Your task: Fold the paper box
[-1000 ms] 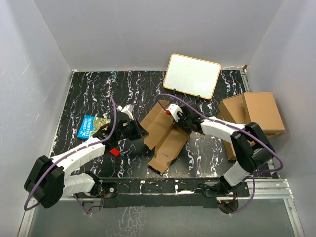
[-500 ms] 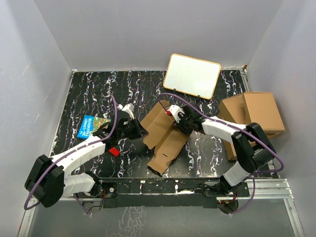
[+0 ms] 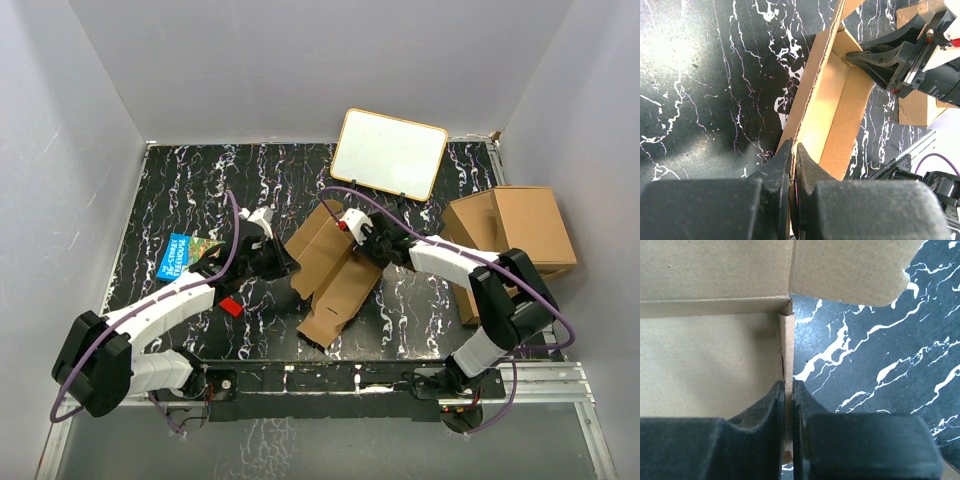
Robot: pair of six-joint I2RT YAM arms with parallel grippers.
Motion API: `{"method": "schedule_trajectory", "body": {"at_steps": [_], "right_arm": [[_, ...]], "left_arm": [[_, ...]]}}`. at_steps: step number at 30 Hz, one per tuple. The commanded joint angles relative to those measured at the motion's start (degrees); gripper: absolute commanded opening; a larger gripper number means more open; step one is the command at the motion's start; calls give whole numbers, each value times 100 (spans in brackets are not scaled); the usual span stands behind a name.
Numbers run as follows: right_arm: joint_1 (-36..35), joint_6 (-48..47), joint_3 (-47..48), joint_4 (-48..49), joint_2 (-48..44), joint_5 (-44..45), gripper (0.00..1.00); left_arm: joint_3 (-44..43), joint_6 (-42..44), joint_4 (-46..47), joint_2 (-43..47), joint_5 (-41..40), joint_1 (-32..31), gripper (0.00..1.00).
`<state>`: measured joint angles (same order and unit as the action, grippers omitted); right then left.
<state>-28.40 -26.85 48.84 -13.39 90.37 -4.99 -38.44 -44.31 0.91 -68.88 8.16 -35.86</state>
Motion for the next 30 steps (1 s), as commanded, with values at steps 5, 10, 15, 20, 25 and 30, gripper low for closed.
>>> {"method": "schedule_trajectory", "body": {"at_steps": [5,10,15,20,25,30], "right_arm": [[34,81,67,195,159,97,19],[224,83,123,48,-326,-550,42],[642,-55,196,-266,-1072,-1635,60],[1231,-279,333,-691,-1630,-2956,63],[1693,-340,549,-830,-2119,-4203,65],[1707,256,447,-329,-2009,-5047,99]], "left_arm": [[-338,380,-145,25,-84,-9,0],[-661,1143,-319,-131,-148,-3,0],[-1145,2505,-575,-490,-6,53,0],[-1771,3746,-819,-1099,532,340,0],[-2273,4685,-836,-1672,1582,785,3],[-2605,5223,-958,-2105,1755,841,26]]}}
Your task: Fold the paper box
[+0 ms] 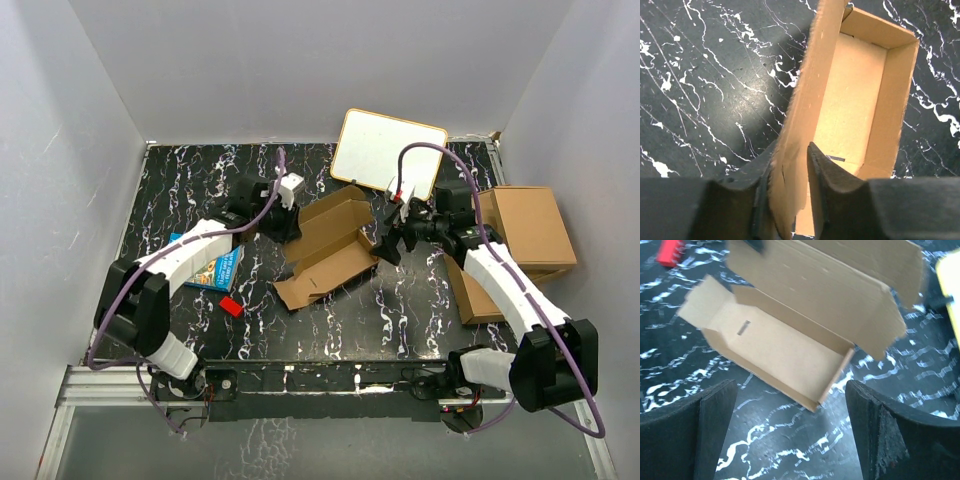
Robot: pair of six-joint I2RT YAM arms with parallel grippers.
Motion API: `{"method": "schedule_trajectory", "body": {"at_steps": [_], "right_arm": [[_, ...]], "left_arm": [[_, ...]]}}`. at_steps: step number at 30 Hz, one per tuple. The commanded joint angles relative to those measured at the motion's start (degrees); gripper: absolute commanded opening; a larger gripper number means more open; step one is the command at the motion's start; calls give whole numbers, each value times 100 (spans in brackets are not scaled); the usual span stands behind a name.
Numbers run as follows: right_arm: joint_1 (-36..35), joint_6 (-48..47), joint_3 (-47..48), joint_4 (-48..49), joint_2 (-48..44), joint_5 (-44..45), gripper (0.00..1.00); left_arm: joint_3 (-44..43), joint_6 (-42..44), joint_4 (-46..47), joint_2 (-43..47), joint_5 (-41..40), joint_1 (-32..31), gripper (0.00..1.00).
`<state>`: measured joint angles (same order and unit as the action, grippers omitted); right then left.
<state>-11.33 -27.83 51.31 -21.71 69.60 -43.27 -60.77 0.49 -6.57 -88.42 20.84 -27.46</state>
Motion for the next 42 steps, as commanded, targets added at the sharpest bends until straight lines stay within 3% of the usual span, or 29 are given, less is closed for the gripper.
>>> {"method": "schedule_trajectory", "body": {"at_steps": [1,4,8,12,16,21,27,34,38,42], "right_arm": [[10,121,343,210,259,-1557,99],[64,-411,501,-446,657,-2110,100],[212,11,-197,580,474,-2142,100],[472,221,-411,778,435,-2087,100],[676,556,-542,1062,511,-2066,100],[743,596,-634,1136,689,-2091,100],[740,560,-667,1222,845,-2141,99],[740,728,-347,1204,1155,-1590,95],[697,886,301,824,1661,-1218,85],[682,842,1120,238,2061,-1211,83]], "left_arm": [[-480,728,-275,-224,405,8,30],[-709,401,-423,-316,-102,38,40],[-627,-194,-347,74,-939,74,55],[-13,-945,-57,1049,-1615,79,68],[958,-1847,159,2287,-1902,88,69],[2416,-3557,238,3727,-1653,108,67],[3541,-5218,200,4701,-1258,96,63],[3732,-5324,7,4639,-1243,92,61],[3569,-5289,150,4220,-1294,92,61],[3324,-5219,171,3933,-1384,83,61]]}}
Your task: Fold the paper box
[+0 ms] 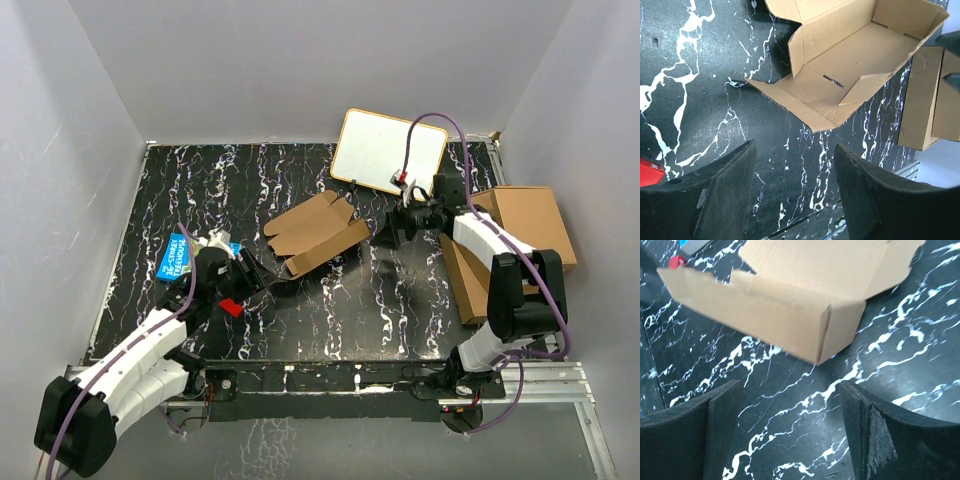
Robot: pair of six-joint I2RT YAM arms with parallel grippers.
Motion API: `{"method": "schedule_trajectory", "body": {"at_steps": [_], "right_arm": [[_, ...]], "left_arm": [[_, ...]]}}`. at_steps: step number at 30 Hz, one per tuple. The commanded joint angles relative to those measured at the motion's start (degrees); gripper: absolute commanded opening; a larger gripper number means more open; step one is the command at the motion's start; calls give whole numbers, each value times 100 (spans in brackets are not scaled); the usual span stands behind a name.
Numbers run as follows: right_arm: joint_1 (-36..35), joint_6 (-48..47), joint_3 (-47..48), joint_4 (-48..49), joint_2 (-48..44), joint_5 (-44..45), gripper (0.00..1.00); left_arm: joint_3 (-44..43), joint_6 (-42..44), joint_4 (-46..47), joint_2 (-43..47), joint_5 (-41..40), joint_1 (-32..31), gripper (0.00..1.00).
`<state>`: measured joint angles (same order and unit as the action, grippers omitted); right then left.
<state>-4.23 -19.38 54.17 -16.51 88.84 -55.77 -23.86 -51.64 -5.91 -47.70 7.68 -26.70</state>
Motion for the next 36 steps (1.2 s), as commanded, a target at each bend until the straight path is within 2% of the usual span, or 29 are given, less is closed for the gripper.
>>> {"method": "schedule_trajectory", "body": {"at_steps": [1,8,14,18,25,36], "right_arm": [[-26,-5,991,-348,166,-35,83],[-288,305,2200,-774,881,219,82],[-709,426,3232,-1219,1771,934,58],[-821,267,3568,-1484,2080,1417,52],[-862,-18,3362,-1703,2084,1675,47],[-871,-262,2255,-1599,1488,1830,46]], "left_arm": [[-412,7,99,-150,-104,11,61],[-563,142,124,-17,-289,7,62],[-676,146,94,-2,-224,8,62],[-694,165,2,107,-262,7,62],[-688,176,239,4,-68,7,62],[-906,283,780,-652,570,-40,60]]}}
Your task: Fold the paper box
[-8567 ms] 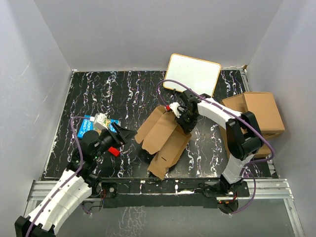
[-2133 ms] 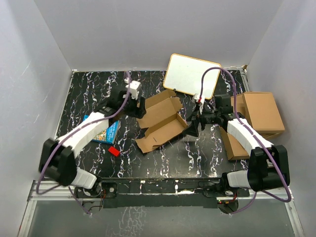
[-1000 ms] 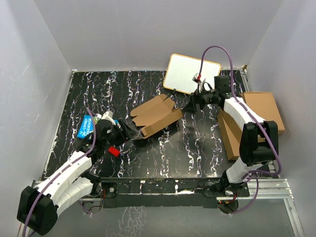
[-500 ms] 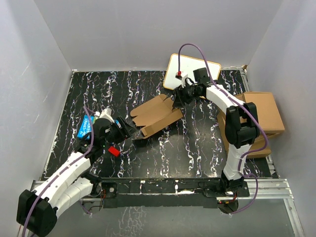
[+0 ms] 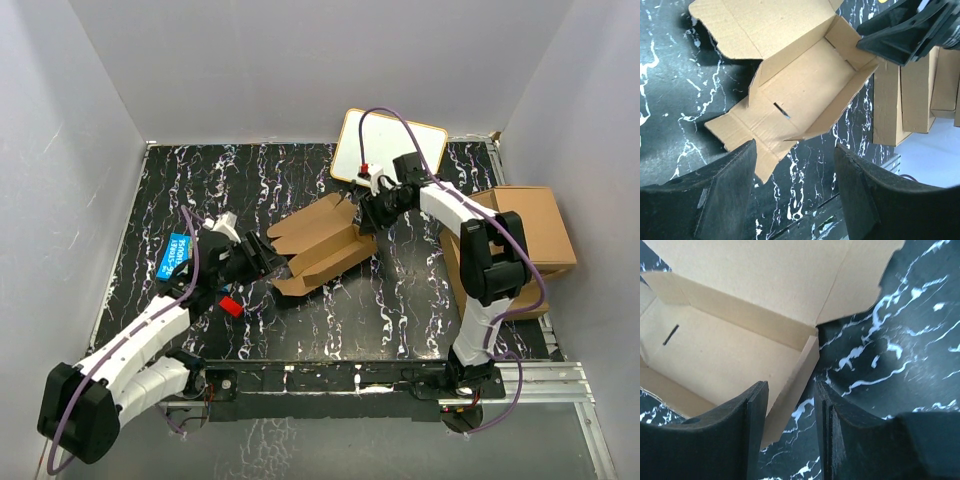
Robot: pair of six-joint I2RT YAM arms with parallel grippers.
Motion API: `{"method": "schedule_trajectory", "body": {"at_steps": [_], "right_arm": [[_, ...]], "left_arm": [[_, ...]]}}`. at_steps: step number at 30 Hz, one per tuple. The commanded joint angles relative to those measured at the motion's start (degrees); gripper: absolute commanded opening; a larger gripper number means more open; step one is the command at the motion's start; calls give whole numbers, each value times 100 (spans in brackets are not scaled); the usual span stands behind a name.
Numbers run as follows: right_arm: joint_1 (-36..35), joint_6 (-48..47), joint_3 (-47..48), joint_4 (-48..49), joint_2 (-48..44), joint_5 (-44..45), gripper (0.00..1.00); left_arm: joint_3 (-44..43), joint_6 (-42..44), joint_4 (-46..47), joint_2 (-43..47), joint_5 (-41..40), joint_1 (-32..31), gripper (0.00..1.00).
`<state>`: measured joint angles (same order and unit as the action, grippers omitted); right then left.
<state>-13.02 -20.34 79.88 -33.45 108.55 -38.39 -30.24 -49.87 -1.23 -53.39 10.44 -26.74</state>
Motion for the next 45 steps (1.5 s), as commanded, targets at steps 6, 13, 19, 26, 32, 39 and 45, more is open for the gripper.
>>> {"method": "schedule_trajectory", "body": {"at_steps": [6,13,19,26,32,39,45], "right_arm": [[7,-229,-1075,356,-817,254,46],[4,-154,-1737,773,-1266,401,46],[10,-102,-2101,1074,-1385,506,44],[8,-66,-2350,1278,-1446,562,44],[11,-67,-2413,1345,-1454,561,44],[10,-59,-2437,1362,-1468,509,44],[11,-49,-2449,1360,-1477,428,44]], "left_arm": [[-282,265,394,-268,181,-128,61],[-309,633,605,-557,-206,-130,66],[-246,500,1182,-919,-565,-121,77],[-491,322,1619,-1556,-742,63,84],[-674,66,2013,-2276,-734,200,80],[-762,96,2737,-3164,-242,439,68],[-649,223,3727,-3582,180,504,46]]}}
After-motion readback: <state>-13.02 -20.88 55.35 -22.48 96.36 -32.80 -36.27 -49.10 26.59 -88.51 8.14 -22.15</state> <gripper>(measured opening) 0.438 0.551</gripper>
